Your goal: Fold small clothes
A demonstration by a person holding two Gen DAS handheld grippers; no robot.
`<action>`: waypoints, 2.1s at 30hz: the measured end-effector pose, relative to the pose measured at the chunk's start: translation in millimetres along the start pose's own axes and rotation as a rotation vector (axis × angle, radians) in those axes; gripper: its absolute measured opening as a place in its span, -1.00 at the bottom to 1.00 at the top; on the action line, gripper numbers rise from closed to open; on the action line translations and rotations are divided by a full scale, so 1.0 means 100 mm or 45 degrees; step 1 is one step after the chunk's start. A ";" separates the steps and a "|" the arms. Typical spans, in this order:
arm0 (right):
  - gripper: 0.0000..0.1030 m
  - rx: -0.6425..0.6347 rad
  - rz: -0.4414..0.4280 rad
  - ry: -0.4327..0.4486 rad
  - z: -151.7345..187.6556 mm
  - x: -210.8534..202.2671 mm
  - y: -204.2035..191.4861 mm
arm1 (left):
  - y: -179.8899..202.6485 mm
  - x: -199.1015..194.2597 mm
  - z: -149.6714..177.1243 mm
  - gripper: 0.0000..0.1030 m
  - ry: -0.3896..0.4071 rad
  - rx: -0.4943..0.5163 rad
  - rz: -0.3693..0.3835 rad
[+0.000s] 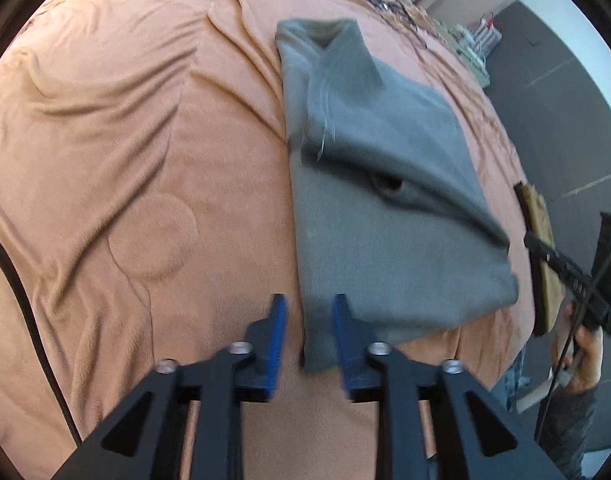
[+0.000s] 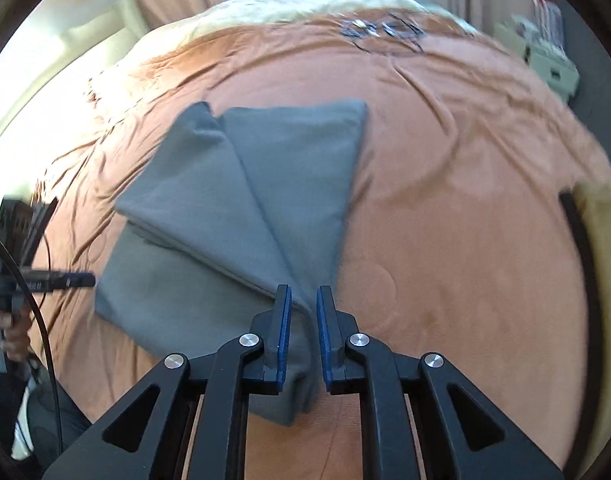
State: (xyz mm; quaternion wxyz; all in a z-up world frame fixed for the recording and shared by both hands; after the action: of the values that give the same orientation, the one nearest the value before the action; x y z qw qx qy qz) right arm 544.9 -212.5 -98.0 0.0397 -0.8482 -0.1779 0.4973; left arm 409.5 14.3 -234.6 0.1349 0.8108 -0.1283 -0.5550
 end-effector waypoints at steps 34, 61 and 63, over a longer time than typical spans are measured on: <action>-0.14 -0.917 0.125 -0.142 0.02 1.10 -1.75 | -0.59 -0.31 -0.17 0.03 0.178 -0.146 0.042; -0.82 -0.601 0.155 0.177 -0.80 0.62 -1.11 | -0.43 -0.06 -0.57 0.03 0.133 -0.093 0.022; -0.82 -0.551 0.151 0.182 -0.85 0.62 -1.01 | -0.42 -0.05 -0.60 0.03 0.128 -0.082 0.015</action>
State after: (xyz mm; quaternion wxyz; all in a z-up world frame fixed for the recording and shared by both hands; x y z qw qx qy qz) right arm 618.4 -88.0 -81.9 -0.1599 -0.8791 -0.2269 0.3876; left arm 466.5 59.5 -224.6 0.1703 0.8320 -0.1081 -0.5168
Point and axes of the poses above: each gripper's, at about its wrist camera, not at the fingertips, and x roughly the way its jaws point, y to its right, z to its underside, the point moved 7 cm from there along x, roughly the way its jaws point, and after that the axes turned 14 degrees about x, right-handed, at the moved point
